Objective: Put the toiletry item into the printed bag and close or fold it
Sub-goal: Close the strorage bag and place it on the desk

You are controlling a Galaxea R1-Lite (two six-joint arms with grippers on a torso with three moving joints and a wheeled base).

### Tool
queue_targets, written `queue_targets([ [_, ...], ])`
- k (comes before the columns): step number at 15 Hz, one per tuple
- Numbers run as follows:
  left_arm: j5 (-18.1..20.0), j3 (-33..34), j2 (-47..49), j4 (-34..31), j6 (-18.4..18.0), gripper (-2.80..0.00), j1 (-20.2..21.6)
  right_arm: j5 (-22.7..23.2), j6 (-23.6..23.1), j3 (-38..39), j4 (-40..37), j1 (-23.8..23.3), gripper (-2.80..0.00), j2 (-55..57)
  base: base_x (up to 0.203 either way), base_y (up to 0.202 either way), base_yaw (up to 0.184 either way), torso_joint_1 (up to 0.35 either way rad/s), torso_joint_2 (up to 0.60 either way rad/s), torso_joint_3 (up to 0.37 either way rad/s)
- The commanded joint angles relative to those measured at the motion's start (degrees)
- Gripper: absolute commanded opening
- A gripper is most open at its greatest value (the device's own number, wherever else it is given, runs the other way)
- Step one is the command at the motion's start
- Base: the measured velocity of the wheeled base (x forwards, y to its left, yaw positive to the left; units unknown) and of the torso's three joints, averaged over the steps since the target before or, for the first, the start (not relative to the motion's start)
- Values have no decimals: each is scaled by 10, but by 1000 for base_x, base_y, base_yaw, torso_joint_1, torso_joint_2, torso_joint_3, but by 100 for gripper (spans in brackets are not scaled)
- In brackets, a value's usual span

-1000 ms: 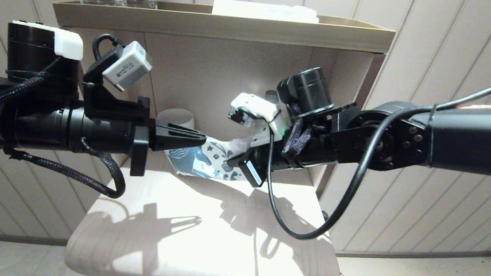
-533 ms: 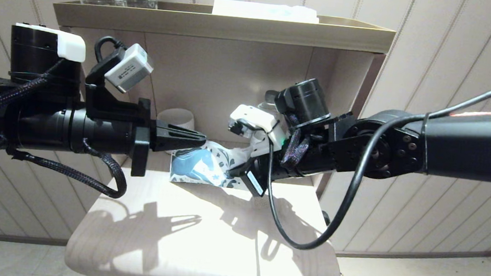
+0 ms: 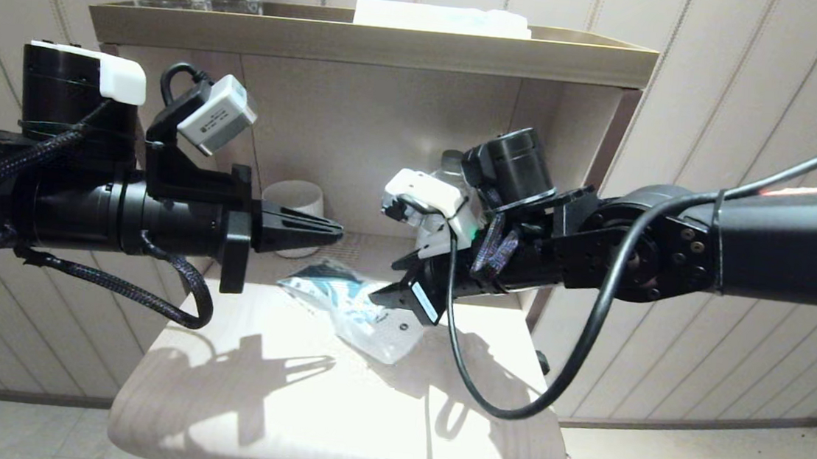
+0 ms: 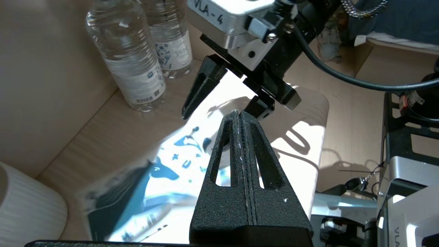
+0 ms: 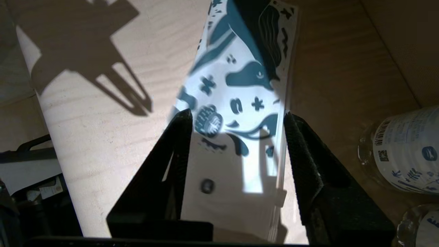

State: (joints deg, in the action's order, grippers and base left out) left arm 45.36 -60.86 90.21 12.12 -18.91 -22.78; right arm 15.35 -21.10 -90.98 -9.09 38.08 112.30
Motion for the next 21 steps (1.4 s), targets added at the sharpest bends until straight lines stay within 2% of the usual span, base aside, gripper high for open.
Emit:
queue_targets([
  [1, 3, 0, 1, 1, -1, -280, 0, 2, 1, 15, 0, -3, 0, -1, 0, 0, 0, 0, 0, 0],
  [4, 3, -4, 1, 0, 0, -280, 0, 1, 26, 42, 18, -24, 0, -26, 0, 0, 0, 0, 0, 0],
  [6, -10, -8, 1, -3, 2, -280, 0, 0, 82, 55, 25, -25, 0, -63, 0, 0, 0, 0, 0, 0],
  [8, -41, -15, 2, -5, 9, -280, -1, -7, 183, 90, 27, -22, 0, -109, 0, 0, 0, 0, 0, 0],
  [11, -46, -38, 2, -11, 67, -280, -1, -59, 363, 145, 27, -5, 0, -141, 0, 0, 0, 0, 0, 0],
  [14, -46, -41, 1, -22, 68, -280, -2, -102, 554, 181, 23, 11, 0, -146, 0, 0, 0, 0, 0, 0],
  [16, -45, -42, 1, -26, 68, -280, -2, -102, 698, 186, 21, 21, 0, -142, 0, 0, 0, 0, 0, 0],
  [17, -46, -41, 1, -27, 69, -280, -2, -83, 760, 187, 21, 25, 0, -134, 0, 0, 0, 0, 0, 0],
  [19, -46, -41, 2, -26, 68, -280, -2, 0, 831, 189, 19, 19, 0, -126, 0, 0, 0, 0, 0, 0],
  [21, -46, -42, 13, -25, 68, -280, -3, 15, 846, 202, 6, 18, 0, -126, 0, 0, 0, 0, 0, 0],
])
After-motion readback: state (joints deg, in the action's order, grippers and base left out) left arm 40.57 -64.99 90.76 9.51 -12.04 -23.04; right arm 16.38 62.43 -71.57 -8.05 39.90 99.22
